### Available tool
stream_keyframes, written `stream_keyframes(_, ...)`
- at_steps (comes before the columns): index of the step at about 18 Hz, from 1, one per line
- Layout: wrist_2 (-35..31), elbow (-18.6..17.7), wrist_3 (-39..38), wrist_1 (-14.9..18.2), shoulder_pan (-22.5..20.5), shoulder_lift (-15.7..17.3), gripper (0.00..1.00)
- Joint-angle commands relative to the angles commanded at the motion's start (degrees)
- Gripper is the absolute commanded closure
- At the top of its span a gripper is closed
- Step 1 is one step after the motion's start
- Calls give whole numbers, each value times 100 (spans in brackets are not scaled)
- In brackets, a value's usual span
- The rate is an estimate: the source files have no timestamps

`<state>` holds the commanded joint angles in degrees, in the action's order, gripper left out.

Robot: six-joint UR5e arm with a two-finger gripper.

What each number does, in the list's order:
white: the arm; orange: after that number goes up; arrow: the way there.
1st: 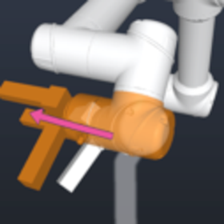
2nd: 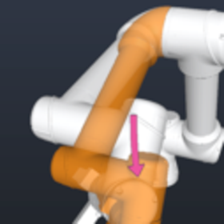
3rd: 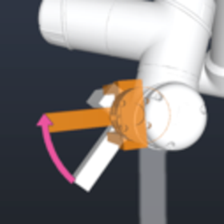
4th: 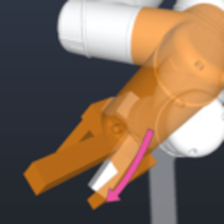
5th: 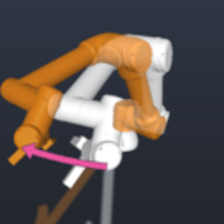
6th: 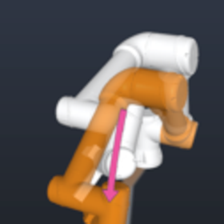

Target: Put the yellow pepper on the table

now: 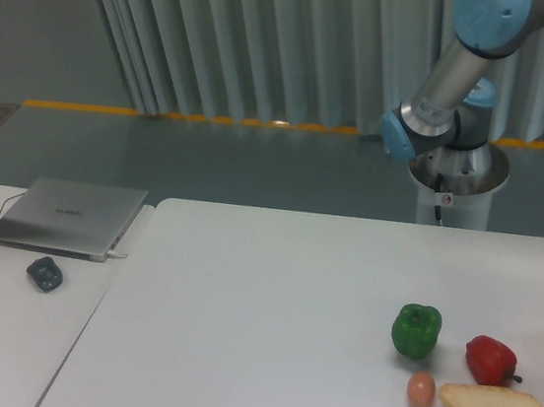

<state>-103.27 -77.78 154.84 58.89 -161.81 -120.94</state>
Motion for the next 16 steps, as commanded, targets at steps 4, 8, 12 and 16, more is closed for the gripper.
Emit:
stream_keyframes(4, -35, 132, 740, -149, 0, -123, 0)
stream_keyframes(8, -35, 193, 776, -167, 114, -290, 0)
stream_keyframes(12, -35, 211, 776, -255, 123, -466, 0)
stream_keyframes(16, -299, 167, 899, -272, 150, -466, 0)
